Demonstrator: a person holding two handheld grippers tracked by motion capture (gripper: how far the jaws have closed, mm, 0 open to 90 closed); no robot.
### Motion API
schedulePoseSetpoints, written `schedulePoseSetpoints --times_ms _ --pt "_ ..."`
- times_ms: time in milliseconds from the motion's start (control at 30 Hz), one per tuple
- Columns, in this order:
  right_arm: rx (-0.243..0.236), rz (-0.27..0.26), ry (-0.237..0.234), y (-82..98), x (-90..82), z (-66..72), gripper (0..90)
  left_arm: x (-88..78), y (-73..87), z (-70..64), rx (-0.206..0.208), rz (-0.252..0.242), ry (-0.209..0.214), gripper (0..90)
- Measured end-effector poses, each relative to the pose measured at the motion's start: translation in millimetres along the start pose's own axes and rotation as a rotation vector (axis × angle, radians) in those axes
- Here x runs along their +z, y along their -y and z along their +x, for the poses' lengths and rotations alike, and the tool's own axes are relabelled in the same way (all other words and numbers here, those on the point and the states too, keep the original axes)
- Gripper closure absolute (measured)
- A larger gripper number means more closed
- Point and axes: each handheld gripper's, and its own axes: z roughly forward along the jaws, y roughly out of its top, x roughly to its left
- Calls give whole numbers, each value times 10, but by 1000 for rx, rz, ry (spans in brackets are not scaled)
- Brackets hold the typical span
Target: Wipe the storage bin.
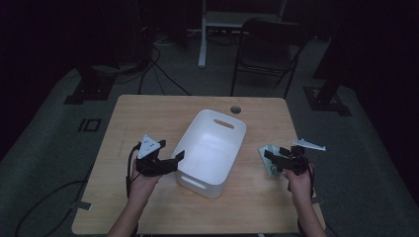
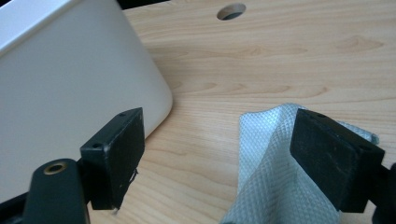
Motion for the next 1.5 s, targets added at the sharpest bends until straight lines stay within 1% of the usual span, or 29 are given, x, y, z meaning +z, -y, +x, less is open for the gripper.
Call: schedulePoseSetpoints --times_ms 33,67,100,133,200,333,500,567,667,733,767,800,900,1000,1067,1133,1200,1233,1267,1333,1367,1433,1467,1500 --pt "-7 -1 -6 8 -19 17 174 -24 -2 12 -2 4 -5 185" --pt "-14 -2 -11 17 -38 29 174 -49 0 29 4 6 -14 180" --pt "-24 -3 -15 28 -53 40 174 -76 7 46 7 -2 -25 178" --pt "-31 -7 -20 40 -70 48 174 -107 11 67 11 -5 -25 178" --pt "-31 -18 -34 67 -102 57 175 -171 22 111 2 -3 -32 177" --pt "-34 -29 -34 120 -164 78 175 -298 65 206 -25 -10 -48 177" --pt "-52 -17 -39 205 -191 95 175 -438 164 314 -36 -7 -79 177" --pt "-54 -20 -42 239 -201 94 175 -488 222 363 -48 -12 -87 177" --pt "-42 -24 -43 300 -216 91 175 -552 333 428 -59 -22 -101 177" --pt "-45 -19 -43 341 -217 85 175 -587 411 456 -52 -20 -113 177" --pt "-50 -17 -40 363 -215 81 175 -599 450 468 -54 -15 -124 177" --pt "-54 -12 -36 382 -214 76 175 -611 490 483 -57 -11 -125 177" --pt "-48 -10 -36 432 -218 65 175 -638 615 524 -66 10 -138 177" --pt "-39 -9 -30 479 -222 62 175 -650 748 548 -64 39 -158 177" --pt "-40 -10 -26 517 -216 64 175 -651 835 562 -57 65 -183 177" --pt "-34 -11 -26 561 -203 59 175 -649 919 579 -48 99 -227 177" --pt "-35 -3 -8 607 -178 50 174 -648 1003 600 -61 122 -266 175" --pt "-35 -3 -8 607 -178 50 174 -648 1003 600 -61 122 -266 175" --pt "-42 4 20 651 -157 45 174 -661 1078 616 -53 134 -309 175" --pt "-44 -4 23 674 -154 42 174 -679 1133 645 -78 135 -333 175" --pt "-46 -14 33 685 -157 39 174 -688 1157 662 -90 138 -347 175" --pt "-44 -19 41 694 -158 30 174 -688 1157 662 -90 138 -347 175" --pt "-44 -19 41 694 -158 30 174 -708 1213 694 -104 150 -376 175" --pt "-45 -17 74 721 -150 1 174 -711 1234 706 -102 156 -383 175"
